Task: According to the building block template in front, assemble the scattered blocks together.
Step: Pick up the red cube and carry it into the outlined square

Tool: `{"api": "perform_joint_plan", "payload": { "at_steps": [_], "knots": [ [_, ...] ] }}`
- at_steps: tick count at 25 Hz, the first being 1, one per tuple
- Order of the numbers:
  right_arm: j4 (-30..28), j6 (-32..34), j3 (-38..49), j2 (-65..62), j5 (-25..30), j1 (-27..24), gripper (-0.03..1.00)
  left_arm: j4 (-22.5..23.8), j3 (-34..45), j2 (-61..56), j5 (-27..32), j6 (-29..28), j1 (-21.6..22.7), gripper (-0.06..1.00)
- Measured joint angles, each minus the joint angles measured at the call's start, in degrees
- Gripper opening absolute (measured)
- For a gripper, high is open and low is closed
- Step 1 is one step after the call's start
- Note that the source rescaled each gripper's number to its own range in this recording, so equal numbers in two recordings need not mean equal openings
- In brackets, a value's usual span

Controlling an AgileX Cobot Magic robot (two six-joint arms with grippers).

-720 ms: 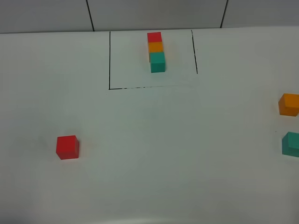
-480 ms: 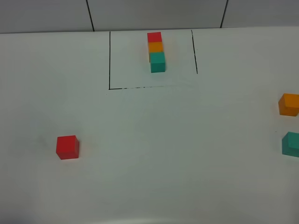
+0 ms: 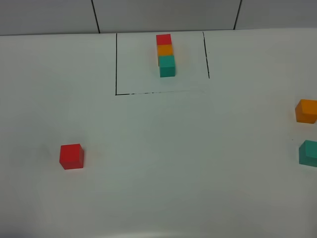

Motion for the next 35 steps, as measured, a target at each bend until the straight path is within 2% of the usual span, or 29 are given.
{"api": "perform_joint_plan", "payload": {
  "at_steps": [12,15,20,22,26,35],
  "knots": [
    [0.00,0.00,0.00,0.00,0.00,0.00,0.72,0.00,0.00,-0.03,-0.06,0.00,0.00,0.38],
    [0.05,0.00,0.00,0.00,0.00,0.00,0.72,0.06,-0.34,0.76,-0.84,0.00,0.00,0.48],
    [0.05,0.00,0.00,0.00,0.00,0.00,0.72,0.95,-2.16,7.27,-5.17,0.05,0.00,0.85],
    [0.05,0.00,0.00,0.00,0.00,0.00,0.72,0.99,-3.23,11.71,-7.60,0.05,0.00,0.95],
    [0.05,0.00,0.00,0.00,0.00,0.00,0.72,1.12,-6.09,22.53,-11.41,0.26,0.00,1.00],
    [0.10,0.00,0.00,0.00,0.00,0.00,0.72,0.86,-11.90,51.54,-18.13,0.41,0.00,1.00]
  ]
}}
